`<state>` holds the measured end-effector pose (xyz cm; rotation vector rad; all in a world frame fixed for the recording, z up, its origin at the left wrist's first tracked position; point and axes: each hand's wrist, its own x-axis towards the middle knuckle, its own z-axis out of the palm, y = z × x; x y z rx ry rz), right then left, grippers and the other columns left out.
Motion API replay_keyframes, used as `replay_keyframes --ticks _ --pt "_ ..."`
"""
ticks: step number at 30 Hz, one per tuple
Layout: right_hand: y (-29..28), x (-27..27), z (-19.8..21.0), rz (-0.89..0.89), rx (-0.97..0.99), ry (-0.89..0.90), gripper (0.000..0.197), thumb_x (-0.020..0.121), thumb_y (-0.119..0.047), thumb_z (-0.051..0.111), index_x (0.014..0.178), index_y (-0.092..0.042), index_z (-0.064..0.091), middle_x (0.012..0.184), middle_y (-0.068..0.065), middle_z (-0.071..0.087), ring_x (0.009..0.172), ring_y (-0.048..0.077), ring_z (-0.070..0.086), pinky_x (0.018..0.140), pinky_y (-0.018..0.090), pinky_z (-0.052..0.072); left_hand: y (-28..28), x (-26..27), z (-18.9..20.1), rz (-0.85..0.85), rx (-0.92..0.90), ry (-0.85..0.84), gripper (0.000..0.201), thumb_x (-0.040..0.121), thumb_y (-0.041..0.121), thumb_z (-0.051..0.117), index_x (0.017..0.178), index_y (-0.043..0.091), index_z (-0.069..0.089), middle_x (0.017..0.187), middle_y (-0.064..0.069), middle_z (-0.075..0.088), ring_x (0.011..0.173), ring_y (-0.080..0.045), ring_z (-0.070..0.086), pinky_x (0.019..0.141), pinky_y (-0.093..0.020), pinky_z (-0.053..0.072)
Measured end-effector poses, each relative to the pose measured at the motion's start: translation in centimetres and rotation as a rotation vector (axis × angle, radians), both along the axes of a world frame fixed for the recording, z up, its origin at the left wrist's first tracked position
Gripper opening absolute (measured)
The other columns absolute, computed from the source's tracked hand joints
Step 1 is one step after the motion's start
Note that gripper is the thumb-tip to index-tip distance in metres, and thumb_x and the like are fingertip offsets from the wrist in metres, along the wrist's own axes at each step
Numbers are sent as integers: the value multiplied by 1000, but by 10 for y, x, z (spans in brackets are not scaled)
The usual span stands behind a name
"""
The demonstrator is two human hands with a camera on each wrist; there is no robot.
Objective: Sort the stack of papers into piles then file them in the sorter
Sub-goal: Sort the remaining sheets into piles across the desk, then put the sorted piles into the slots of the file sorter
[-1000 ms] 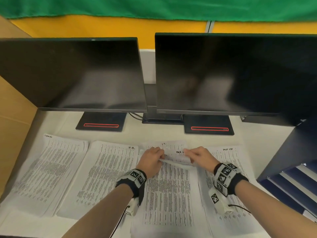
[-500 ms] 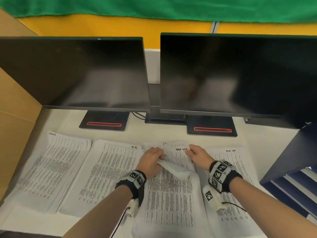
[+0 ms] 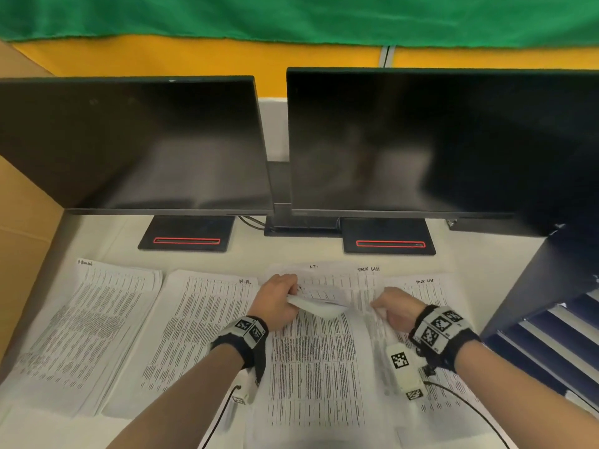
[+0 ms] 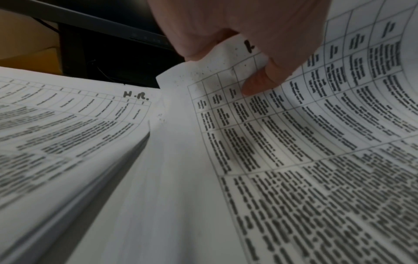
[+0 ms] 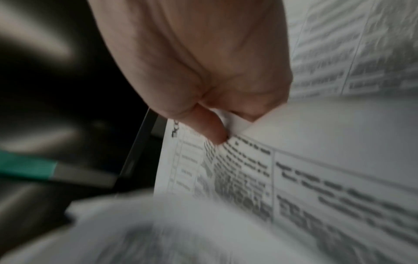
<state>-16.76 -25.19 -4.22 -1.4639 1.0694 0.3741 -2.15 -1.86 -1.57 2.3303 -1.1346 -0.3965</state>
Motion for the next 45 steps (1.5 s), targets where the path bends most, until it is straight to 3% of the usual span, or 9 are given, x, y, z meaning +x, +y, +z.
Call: replay_keyframes --ticks 2,4,8,18,24,30,35,40,45 --pt "-10 -4 15 -8 -21 69 19 75 3 54 94 -2 52 111 12 49 109 27 48 89 36 45 -2 0 -2 -21 1 10 18 74 8 58 70 17 43 70 6 47 71 -15 45 55 -21 31" --pt "-14 -13 41 167 -166 178 24 87 0 48 71 -18 46 84 3 47 95 23 48 71 21 42 -6 0 -5 -37 23 7 16 77 9 56 71 18 44 72 3 51 73 -17 47 57 -24 34" --pt "-45 -33 53 261 -456 322 32 95 -3 37 121 4 54 120 21 54 117 34 49 98 31 39 -17 2 -4 -21 131 -1 13 85 8 50 83 20 48 84 -2 52 75 -18 51 69 -28 50" --pt "-62 -47 33 173 -708 484 38 95 -11 38 131 -1 45 134 21 50 124 37 49 103 39 41 -56 24 6 16 411 -10 82 79 -2 56 145 24 13 119 -17 52 110 -34 52 96 -42 44" --pt "-51 -46 33 8 -882 510 45 90 -9 44 133 -7 32 130 20 43 118 37 47 96 47 44 -71 36 0 -34 600 -79 65 82 10 58 139 16 26 122 -11 57 116 -30 49 100 -43 36" --pt "-1 -28 27 262 -1228 39 71 89 -25 55 148 -15 18 151 12 25 140 28 27 113 49 23 -70 38 -1 4 490 -145 37 82 7 53 117 15 45 114 -8 58 106 -27 53 92 -38 38" --pt "28 -13 20 372 -885 -167 64 91 -44 49 146 -22 26 154 3 25 140 21 24 115 44 21 -66 30 14 90 379 -361 28 91 17 48 118 19 56 117 -6 50 110 -24 45 98 -39 35" --pt "42 16 56 8 -422 -461 90 78 -24 74 148 -18 17 145 -2 37 135 17 35 114 40 28 -60 20 55 58 127 -420 21 93 29 50 110 27 63 127 1 48 126 -19 35 113 -48 5" --pt "26 40 91 -148 -148 -580 40 79 -9 71 117 -7 61 117 11 67 106 22 64 98 38 48 -42 28 117 -30 -10 -318 13 94 27 49 100 27 61 105 5 65 116 -14 49 115 -45 -6"
